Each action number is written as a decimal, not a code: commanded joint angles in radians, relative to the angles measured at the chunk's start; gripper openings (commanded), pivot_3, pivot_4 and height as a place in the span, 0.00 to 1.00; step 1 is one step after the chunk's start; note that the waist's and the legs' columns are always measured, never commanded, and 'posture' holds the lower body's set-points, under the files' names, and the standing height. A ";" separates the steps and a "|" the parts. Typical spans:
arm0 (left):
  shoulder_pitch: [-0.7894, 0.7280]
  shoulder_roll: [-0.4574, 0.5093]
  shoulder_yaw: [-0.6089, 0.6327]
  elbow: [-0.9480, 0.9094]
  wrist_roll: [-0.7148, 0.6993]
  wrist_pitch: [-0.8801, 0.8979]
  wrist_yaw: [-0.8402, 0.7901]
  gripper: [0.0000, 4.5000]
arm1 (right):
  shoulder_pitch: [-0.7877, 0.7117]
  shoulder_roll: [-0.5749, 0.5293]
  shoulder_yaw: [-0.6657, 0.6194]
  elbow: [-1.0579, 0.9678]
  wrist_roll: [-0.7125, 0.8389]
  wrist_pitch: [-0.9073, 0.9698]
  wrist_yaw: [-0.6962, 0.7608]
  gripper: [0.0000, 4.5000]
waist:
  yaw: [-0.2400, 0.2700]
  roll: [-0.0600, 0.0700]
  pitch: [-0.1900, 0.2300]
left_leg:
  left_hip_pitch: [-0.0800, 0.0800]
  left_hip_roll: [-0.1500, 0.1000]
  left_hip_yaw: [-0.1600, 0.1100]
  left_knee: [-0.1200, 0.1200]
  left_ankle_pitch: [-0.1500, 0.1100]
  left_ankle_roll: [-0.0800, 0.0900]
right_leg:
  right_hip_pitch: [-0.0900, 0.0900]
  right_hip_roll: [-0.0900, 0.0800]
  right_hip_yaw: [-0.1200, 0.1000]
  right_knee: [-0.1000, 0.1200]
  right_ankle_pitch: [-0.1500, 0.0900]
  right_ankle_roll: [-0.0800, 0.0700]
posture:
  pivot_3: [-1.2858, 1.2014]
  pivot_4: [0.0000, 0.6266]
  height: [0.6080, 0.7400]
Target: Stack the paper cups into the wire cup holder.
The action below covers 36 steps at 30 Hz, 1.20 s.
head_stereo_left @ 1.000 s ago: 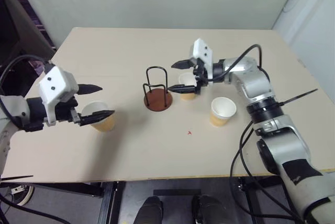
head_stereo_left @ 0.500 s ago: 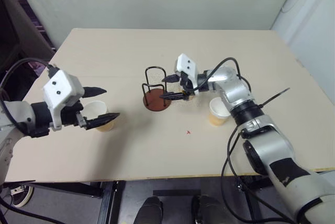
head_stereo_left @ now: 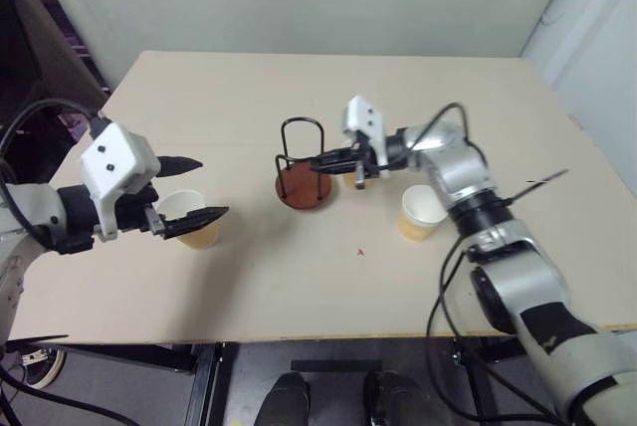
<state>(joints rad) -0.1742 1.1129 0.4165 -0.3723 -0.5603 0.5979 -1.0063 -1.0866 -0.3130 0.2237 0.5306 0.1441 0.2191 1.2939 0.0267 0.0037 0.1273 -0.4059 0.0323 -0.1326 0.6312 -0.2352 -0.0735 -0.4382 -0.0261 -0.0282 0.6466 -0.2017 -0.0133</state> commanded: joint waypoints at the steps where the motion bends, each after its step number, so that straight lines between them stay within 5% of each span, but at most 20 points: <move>1: -0.004 0.029 0.014 -0.007 -0.019 -0.012 -0.057 0.94 | 0.069 -0.095 -0.013 -0.248 0.093 0.097 0.123 0.01 | 0.000 -0.001 0.000 | 0.000 0.000 0.000 0.000 0.000 0.000 | 0.000 0.001 0.000 0.000 0.000 0.000 | 0.52 0.24 1.00; 8: 0.037 0.038 -0.007 -0.086 -0.092 -0.001 -0.175 0.94 | 0.292 -0.301 -0.012 -0.575 0.199 0.246 0.237 0.01 | 0.000 -0.001 0.000 | 0.001 0.004 0.003 0.001 0.000 -0.001 | 0.002 0.005 0.002 -0.001 0.000 0.000 | 0.52 0.24 1.00; 16: -0.033 0.024 -0.088 -0.076 -0.091 -0.002 -0.160 0.94 | 0.366 -0.332 -0.002 -0.622 0.187 0.235 0.189 0.01 | -0.009 -0.001 0.000 | 0.011 0.007 0.002 0.000 0.002 0.007 | 0.006 0.007 0.002 0.003 0.002 -0.012 | 0.52 0.24 1.00; 24: -0.060 0.030 -0.109 -0.071 -0.090 0.001 -0.158 0.94 | 0.374 -0.373 0.042 -0.620 0.167 0.200 0.225 0.56 | -0.009 -0.001 0.000 | 0.014 0.005 0.002 0.000 0.008 0.010 | 0.011 0.007 0.003 -0.001 0.004 -0.017 | 0.52 0.24 1.00; 30: -0.060 0.030 -0.100 -0.074 -0.092 0.002 -0.156 0.94 | 0.330 -0.503 0.011 -0.581 0.135 0.094 0.306 1.00 | -0.005 -0.001 0.000 | 0.012 0.005 0.002 0.000 0.006 0.010 | 0.011 0.007 0.003 -0.002 0.004 -0.016 | 0.52 0.24 1.00; 36: -0.109 -0.014 -0.111 -0.075 -0.123 0.003 -0.125 0.94 | 0.223 -0.582 -0.007 -0.412 0.037 -0.037 0.268 1.00 | -0.004 -0.001 0.000 | 0.012 0.006 0.002 0.000 0.005 0.010 | 0.011 0.007 0.003 -0.003 0.004 -0.015 | 0.52 0.24 1.00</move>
<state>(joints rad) -0.2571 1.1077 0.2961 -0.4336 -0.6558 0.5997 -1.1450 -0.8453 -0.8899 0.2393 0.0819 0.2105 0.2215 1.5801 0.0228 0.0029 0.1269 -0.3935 0.0380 -0.1306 0.6310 -0.2307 -0.0636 -0.4272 -0.0188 -0.0252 0.6437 -0.1979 -0.0286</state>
